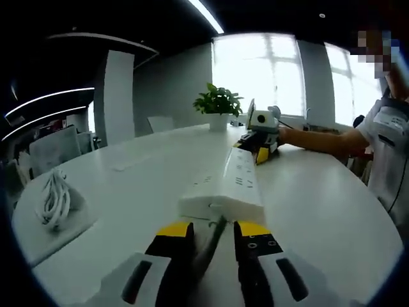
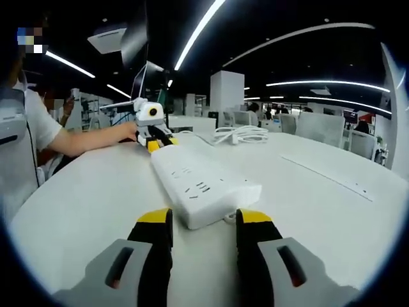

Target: Straighten the power strip on the desk, plug the charger into it

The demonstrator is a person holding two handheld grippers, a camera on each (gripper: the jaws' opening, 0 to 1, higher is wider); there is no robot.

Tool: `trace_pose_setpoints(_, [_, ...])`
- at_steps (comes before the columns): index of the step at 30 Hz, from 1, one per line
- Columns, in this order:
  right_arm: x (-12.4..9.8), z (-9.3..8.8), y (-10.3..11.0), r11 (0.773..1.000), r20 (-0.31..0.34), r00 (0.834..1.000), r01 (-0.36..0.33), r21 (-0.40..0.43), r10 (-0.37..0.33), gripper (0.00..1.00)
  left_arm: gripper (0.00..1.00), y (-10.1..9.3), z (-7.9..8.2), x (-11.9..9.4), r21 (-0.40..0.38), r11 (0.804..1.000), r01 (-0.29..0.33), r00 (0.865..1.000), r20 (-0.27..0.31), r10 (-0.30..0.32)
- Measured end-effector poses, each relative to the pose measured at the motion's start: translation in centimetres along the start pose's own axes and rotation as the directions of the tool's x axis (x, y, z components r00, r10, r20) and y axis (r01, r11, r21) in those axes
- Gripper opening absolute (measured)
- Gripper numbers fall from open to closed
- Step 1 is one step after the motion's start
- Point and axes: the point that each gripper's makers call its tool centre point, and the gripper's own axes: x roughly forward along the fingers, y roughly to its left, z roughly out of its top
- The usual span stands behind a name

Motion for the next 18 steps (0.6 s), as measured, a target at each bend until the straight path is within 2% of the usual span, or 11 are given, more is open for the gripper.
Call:
trace_pose_setpoints(3, [0.0,0.0,0.0,1.000,0.001,1.000,0.001,-0.001,-0.001,0.39,0.28,0.0,0.3,0.1,-0.001,1.000,-0.004,1.000,0.018,0.004])
trace_pose_setpoints(5, [-0.1,0.0,0.1,1.000,0.001,1.000,0.002,0.000,-0.002,0.39,0.28,-0.8,0.6,0.5,-0.043,0.998,0.045,0.998,0.054,-0.042])
trace_pose_setpoints(7, [-0.1,0.0,0.1,1.000,0.001,1.000,0.003,0.000,-0.003,0.39,0.27,-0.6,0.1,0.7,-0.030,0.999,0.033,0.999,0.029,-0.032])
trace_pose_setpoints(18, [0.0,0.2,0.1,1.000,0.000,1.000,0.009,-0.001,-0.009,0.39,0.23,0.2,0.3,0.9,-0.037,0.999,0.004,1.000,0.031,-0.003])
